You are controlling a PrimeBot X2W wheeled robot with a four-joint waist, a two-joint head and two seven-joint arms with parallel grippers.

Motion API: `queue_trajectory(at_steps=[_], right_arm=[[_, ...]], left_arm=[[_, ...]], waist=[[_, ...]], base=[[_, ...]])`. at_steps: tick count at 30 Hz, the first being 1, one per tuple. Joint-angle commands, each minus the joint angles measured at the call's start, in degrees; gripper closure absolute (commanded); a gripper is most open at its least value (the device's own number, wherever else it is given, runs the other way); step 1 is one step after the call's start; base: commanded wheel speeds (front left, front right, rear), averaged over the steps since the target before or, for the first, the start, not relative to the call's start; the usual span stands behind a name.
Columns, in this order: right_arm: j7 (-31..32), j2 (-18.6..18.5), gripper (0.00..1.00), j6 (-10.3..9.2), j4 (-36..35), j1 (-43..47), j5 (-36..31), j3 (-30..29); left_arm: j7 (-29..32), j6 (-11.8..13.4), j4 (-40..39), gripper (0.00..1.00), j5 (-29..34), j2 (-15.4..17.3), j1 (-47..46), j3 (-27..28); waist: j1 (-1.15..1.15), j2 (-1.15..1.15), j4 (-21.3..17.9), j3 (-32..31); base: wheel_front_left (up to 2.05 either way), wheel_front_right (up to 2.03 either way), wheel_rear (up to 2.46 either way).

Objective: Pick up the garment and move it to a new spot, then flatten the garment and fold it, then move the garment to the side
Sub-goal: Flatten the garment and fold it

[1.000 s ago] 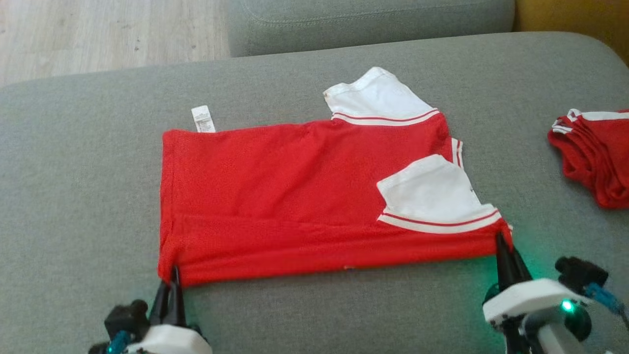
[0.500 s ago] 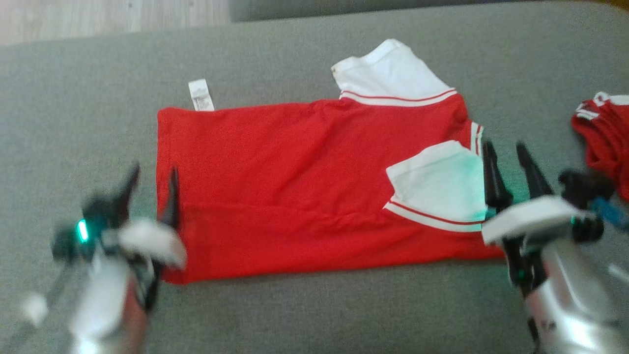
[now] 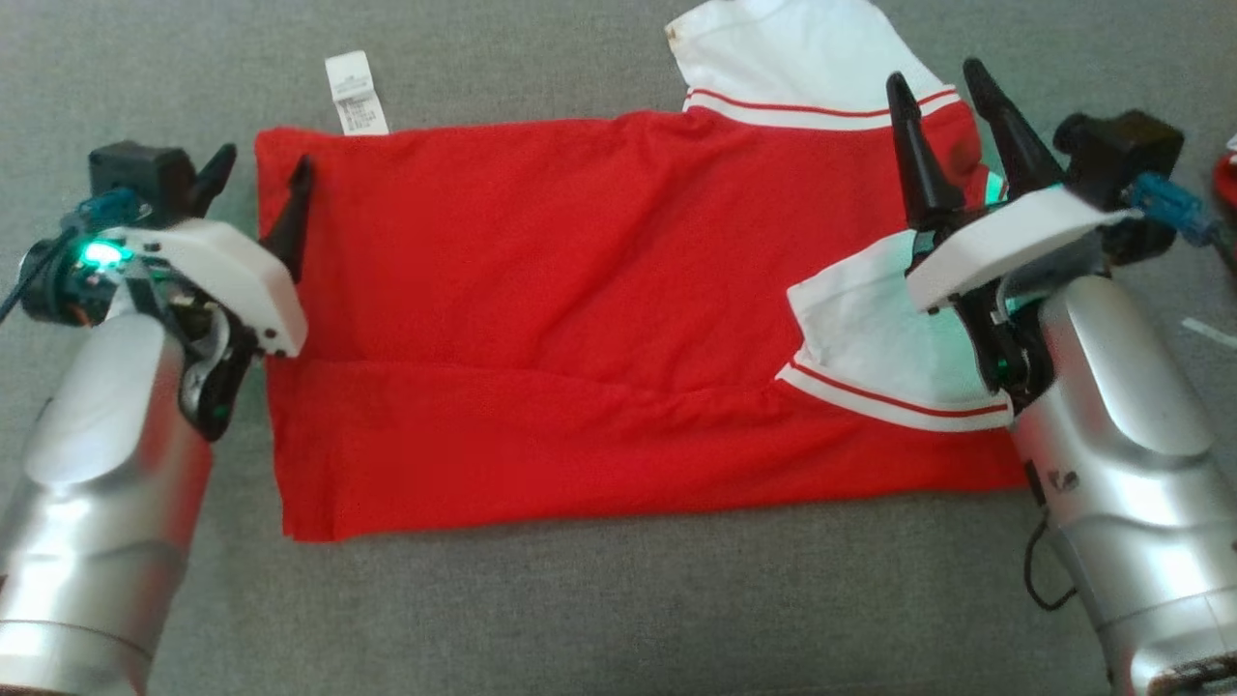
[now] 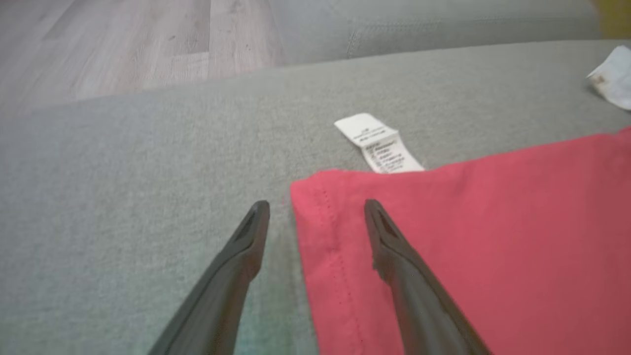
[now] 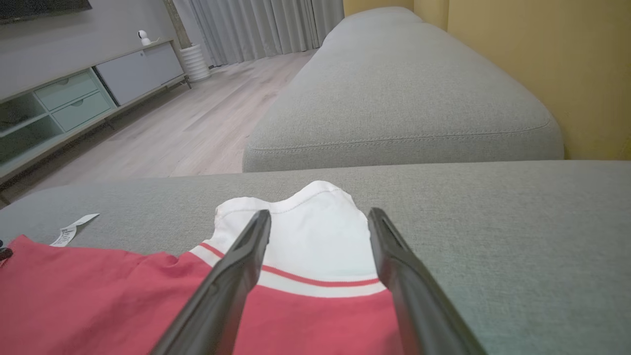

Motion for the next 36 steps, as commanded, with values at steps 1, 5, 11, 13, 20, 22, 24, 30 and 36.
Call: queue_trajectory(at_steps=[1, 5, 11, 13, 20, 22, 24, 30, 36], right_arm=[[-0.4, 0.1, 0.0, -0.05, -1.2, -0.7, 0.2, 1.3], [-1.0, -0.3, 0.0, -0.05, -0.3, -2.4, 1.1, 2.1], [-1.8, -2.0, 0.0, -0.05, 0.3, -5.2, 1.9, 2.7], [-1.7, -2.6, 0.0, -0.05, 0.8, -6.3, 2.1, 3.1], [-0.2, -3.6, 0.0, -0.05, 3.9, -10.3, 1.8, 3.9], [0.9, -4.2, 0.0, -0.05, 5.4, -12.0, 1.5, 3.6], [2.7, -4.8, 0.0, -0.05, 7.7, -13.9, 1.1, 3.1], [11.9, -6.3, 0.0, -0.05, 16.6, -21.4, 0.3, 2.8], [14.7, -6.8, 0.0, -0.05, 22.6, -25.9, -1.0, 1.4]], left_arm=[[-0.4, 0.1, -1.0, 0.0, -0.5, 3.3, -3.2, 1.3], [-1.5, 0.1, 1.5, 0.0, -3.6, 3.6, -4.4, -0.4], [-3.7, 0.1, 2.2, 0.0, -8.2, 3.6, -6.3, -4.6], [-4.0, 0.1, 2.2, 0.0, -9.6, 3.8, -6.8, -6.2], [-5.9, 0.1, 4.3, 1.0, -11.2, 4.6, -8.9, -9.9], [-7.1, 0.1, 4.5, 1.0, -11.3, 4.2, -9.7, -10.7], [-8.1, 0.1, 4.5, 1.0, -11.3, 3.7, -10.6, -11.8], [-13.5, 0.1, 4.0, 1.0, -11.2, 0.7, -13.3, -14.6], [-15.6, 0.1, 3.8, 1.0, -11.5, -1.5, -14.4, -17.2]], waist=[[-0.02, 0.0, -0.1, 0.8], [-0.02, 0.0, 0.0, 2.0], [-0.02, 0.0, 0.5, 3.4], [-0.02, 0.0, 0.8, 3.7], [-0.02, 0.0, 1.9, 4.3], [-0.02, 0.0, 2.7, 4.7], [-0.02, 0.0, 3.7, 5.1], [-0.02, 0.0, 8.2, 6.1], [-0.02, 0.0, 11.2, 6.9]], base=[[0.0, 0.0, 0.0], [0.0, 0.0, 0.0], [0.0, 0.0, 0.0], [0.0, 0.0, 0.0], [0.0, 0.0, 0.0], [0.0, 0.0, 0.0], [0.0, 0.0, 0.0], [0.0, 0.0, 0.0], [0.0, 0.0, 0.0]])
